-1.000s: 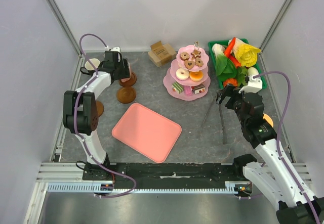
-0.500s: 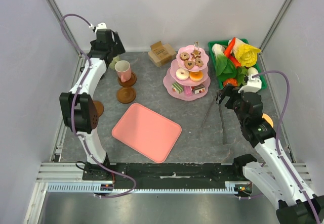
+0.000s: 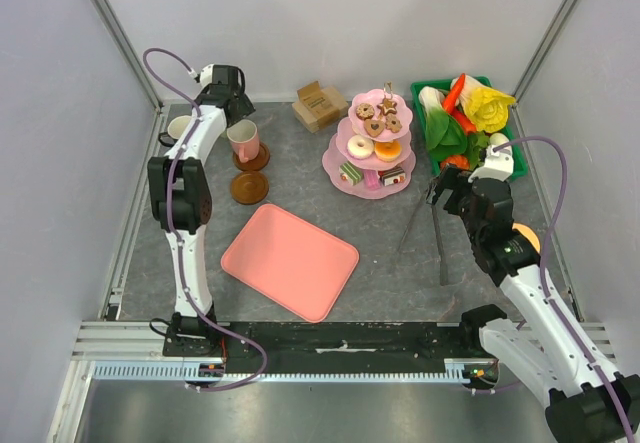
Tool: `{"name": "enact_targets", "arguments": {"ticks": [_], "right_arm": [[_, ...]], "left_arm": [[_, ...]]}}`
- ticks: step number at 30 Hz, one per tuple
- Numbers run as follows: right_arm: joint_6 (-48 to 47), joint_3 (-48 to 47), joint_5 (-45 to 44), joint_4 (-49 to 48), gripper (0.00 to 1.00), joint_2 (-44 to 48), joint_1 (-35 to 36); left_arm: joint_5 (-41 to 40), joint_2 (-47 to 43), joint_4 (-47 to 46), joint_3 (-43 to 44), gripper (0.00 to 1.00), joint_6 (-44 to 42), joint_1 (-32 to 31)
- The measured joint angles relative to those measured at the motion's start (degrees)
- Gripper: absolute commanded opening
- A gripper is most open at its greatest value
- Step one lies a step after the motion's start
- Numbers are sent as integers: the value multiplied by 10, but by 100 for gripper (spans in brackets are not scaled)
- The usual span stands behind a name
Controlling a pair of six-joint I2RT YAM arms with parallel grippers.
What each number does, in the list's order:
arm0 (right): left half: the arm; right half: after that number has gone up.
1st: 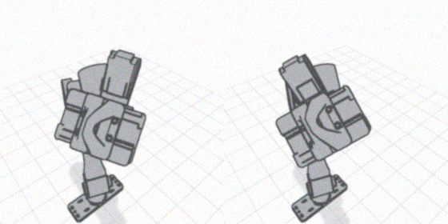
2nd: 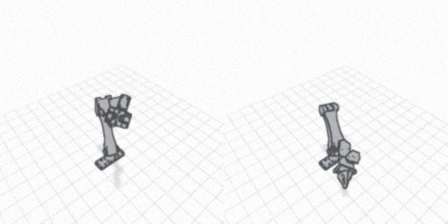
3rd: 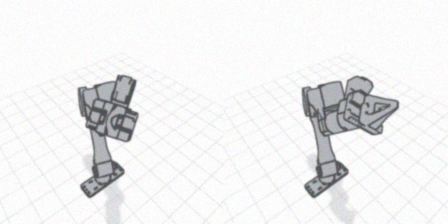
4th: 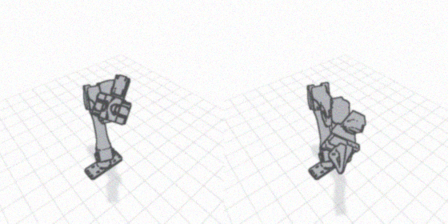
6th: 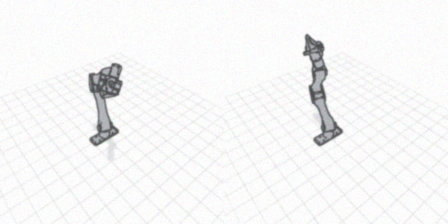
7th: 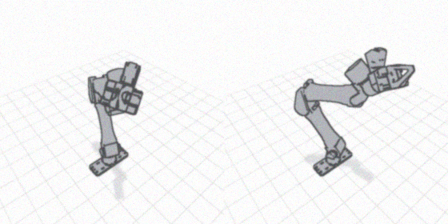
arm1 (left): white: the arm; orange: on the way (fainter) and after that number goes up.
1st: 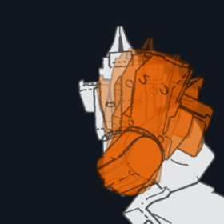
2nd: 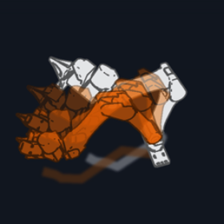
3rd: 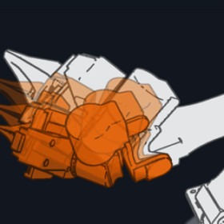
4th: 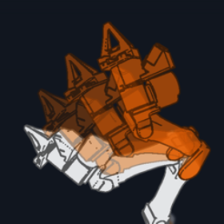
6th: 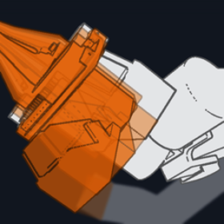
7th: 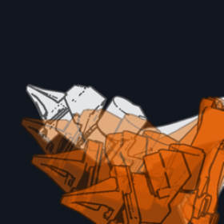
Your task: Serve the afternoon tea
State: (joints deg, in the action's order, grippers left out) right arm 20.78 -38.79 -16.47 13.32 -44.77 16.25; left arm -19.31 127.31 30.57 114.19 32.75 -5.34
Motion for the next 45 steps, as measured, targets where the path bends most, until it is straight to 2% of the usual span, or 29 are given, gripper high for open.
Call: {"name": "enact_targets", "arguments": {"ticks": [6,16,24,26,28,45], "right_arm": [[-1,0,-7,1,98,-2,0],[-5,0,-21,1,98,-13,0],[-5,0,-29,1,98,-15,0],[-5,0,-30,1,98,-15,0],[-6,0,-30,1,98,-15,0],[-9,0,-31,2,98,-16,0]], "left_arm": [[-28,29,12,27,80,30,0],[-34,80,20,74,54,40,0],[-45,81,33,77,22,47,5],[-48,81,37,77,9,47,6],[-47,81,36,78,2,47,8],[-35,57,37,81,2,14,14]]}}
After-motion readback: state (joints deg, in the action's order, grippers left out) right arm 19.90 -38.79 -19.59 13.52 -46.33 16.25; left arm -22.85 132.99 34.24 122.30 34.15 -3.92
